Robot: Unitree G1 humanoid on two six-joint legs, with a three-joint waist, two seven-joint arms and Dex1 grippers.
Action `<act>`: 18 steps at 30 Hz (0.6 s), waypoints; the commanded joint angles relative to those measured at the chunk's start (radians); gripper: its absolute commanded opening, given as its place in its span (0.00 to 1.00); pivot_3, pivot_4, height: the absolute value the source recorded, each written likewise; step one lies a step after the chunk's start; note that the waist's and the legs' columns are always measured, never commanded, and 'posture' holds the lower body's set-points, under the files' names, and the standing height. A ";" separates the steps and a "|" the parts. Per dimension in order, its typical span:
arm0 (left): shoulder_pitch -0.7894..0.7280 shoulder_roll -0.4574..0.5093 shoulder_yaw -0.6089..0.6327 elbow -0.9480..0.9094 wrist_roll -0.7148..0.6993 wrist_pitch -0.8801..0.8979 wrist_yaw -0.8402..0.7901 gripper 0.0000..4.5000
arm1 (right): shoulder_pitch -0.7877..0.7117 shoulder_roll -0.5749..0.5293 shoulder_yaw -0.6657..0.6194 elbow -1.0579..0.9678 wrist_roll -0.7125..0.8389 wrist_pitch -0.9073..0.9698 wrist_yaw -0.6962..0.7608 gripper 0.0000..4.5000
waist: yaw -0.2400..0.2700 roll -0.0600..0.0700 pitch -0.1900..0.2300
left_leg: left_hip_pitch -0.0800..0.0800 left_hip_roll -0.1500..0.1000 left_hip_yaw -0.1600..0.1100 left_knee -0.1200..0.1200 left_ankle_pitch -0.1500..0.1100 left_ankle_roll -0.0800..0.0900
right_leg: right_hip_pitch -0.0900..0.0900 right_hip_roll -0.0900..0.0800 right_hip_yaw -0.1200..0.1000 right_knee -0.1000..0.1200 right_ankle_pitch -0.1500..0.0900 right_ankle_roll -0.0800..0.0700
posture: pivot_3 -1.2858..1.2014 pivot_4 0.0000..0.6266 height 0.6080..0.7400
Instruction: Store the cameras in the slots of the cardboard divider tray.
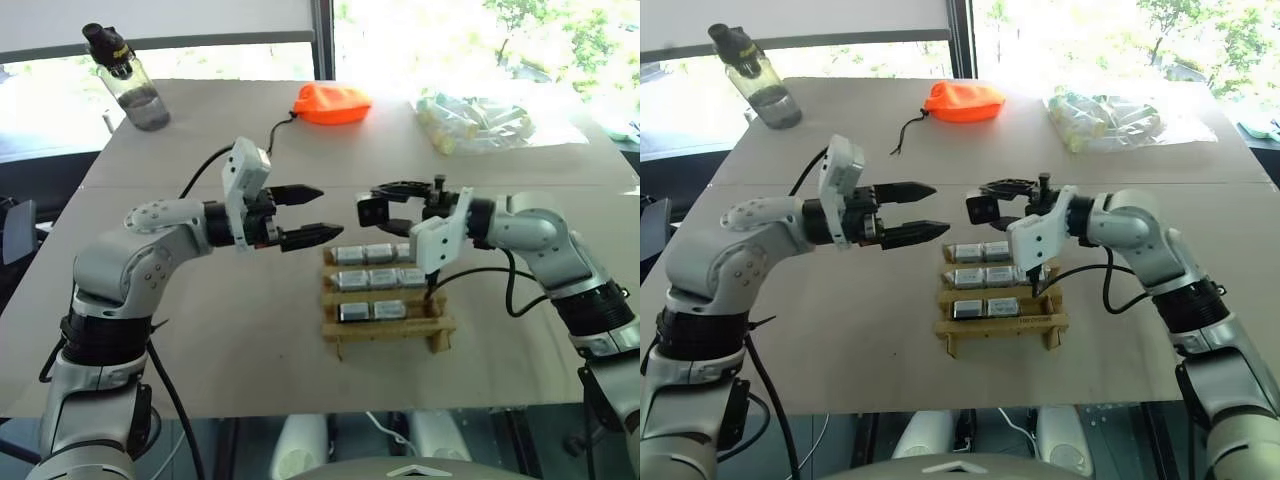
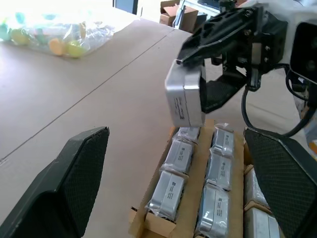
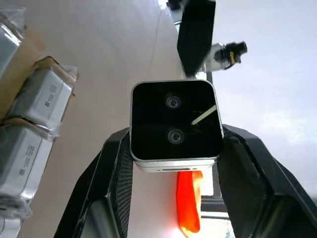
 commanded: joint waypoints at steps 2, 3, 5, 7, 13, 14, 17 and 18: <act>-0.054 -0.028 0.031 0.004 -0.059 0.058 0.006 1.00 | -0.049 0.014 0.001 0.004 -0.059 -0.079 -0.065 0.41 | -0.004 -0.001 0.000 | 0.001 0.000 0.000 0.000 0.000 0.000 | 0.000 0.000 0.000 0.000 0.000 0.000 | 0.52 0.24 1.00; -0.057 -0.029 0.031 0.005 -0.063 0.066 0.003 1.00 | -0.055 0.020 0.003 0.004 -0.066 -0.084 -0.073 0.41 | -0.005 -0.001 0.000 | 0.000 0.000 0.000 0.000 0.000 0.000 | 0.000 0.000 0.000 0.000 0.000 0.000 | 0.52 0.24 1.00; -0.058 -0.024 0.029 0.004 -0.067 0.080 -0.005 0.95 | -0.061 0.027 0.005 0.001 -0.072 -0.085 -0.082 0.41 | -0.006 -0.001 0.000 | 0.001 0.000 0.000 0.000 0.000 -0.001 | 0.000 0.000 0.000 0.000 0.000 0.000 | 0.52 0.24 1.00; -0.053 -0.016 0.028 -0.003 -0.074 0.088 -0.020 0.85 | -0.059 0.030 0.007 -0.005 -0.074 -0.083 -0.085 0.41 | -0.006 -0.001 0.000 | 0.001 0.001 0.000 0.000 0.000 -0.001 | 0.000 0.000 0.000 0.000 0.000 0.000 | 0.52 0.24 1.00; -0.051 -0.007 0.029 -0.009 -0.075 0.092 -0.039 0.17 | -0.046 0.033 0.009 -0.015 -0.078 -0.075 -0.088 0.41 | -0.005 -0.001 0.000 | 0.001 0.001 0.000 0.000 0.001 -0.002 | 0.000 0.000 0.000 0.001 0.000 0.000 | 0.52 0.24 1.00; -0.053 -0.007 0.028 -0.006 -0.072 0.091 -0.039 0.14 | -0.045 0.035 0.010 -0.018 -0.077 -0.073 -0.088 0.41 | -0.005 -0.001 0.000 | 0.001 0.001 0.000 0.000 0.001 -0.002 | 0.000 0.000 0.000 0.001 0.000 0.000 | 0.52 0.24 1.00; -0.054 -0.006 0.022 -0.004 -0.064 0.085 -0.045 0.15 | -0.042 0.039 0.010 -0.025 -0.074 -0.067 -0.088 0.41 | -0.005 -0.001 0.000 | 0.001 0.000 0.000 0.000 0.001 -0.002 | 0.000 0.000 0.000 0.001 0.000 0.000 | 0.52 0.24 1.00; -0.055 -0.007 0.020 -0.003 -0.060 0.082 -0.048 0.15 | -0.041 0.040 0.009 -0.027 -0.072 -0.064 -0.088 0.41 | -0.005 -0.001 0.000 | 0.001 0.000 0.000 0.000 0.001 -0.002 | 0.000 0.000 0.000 0.001 0.000 0.000 | 0.52 0.24 1.00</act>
